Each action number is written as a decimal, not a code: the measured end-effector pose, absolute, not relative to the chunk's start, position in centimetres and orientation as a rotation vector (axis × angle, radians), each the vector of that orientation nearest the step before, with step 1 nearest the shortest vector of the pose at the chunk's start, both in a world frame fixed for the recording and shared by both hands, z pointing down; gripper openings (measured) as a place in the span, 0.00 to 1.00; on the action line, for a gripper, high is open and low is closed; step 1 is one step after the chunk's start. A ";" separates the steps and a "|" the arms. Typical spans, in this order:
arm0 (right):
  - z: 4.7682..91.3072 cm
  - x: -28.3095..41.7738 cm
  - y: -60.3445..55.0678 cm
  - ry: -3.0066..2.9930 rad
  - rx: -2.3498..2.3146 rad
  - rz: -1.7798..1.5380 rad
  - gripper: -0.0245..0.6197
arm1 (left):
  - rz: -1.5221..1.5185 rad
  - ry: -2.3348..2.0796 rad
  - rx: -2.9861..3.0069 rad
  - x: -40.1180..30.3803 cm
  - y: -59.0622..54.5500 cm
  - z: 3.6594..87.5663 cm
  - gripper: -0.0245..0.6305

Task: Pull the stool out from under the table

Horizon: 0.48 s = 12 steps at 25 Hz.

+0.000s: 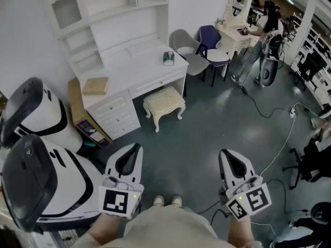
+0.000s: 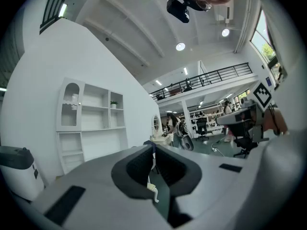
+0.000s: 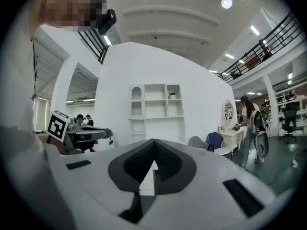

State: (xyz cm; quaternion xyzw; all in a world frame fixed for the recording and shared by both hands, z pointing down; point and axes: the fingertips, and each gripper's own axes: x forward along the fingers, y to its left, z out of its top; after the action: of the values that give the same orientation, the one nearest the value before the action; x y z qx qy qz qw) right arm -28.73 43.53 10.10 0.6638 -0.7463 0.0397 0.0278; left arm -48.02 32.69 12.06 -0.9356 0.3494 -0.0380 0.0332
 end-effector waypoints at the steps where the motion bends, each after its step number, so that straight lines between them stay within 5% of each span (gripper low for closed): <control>1: 10.0 -28.4 43.6 -2.309 2.050 0.120 0.07 | -0.113 1.076 -2.877 -47.7 32.8 12.0 0.09; 12: 9.8 -24.8 45.2 -2.350 2.066 0.138 0.07 | -0.159 1.102 -2.867 -44.8 34.6 12.1 0.09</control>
State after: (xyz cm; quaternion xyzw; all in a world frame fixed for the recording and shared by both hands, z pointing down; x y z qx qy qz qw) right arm -24.77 45.21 9.82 0.6597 -0.7502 0.0440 0.0049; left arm -44.78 34.63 12.12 -0.9317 0.3581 -0.0517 0.0330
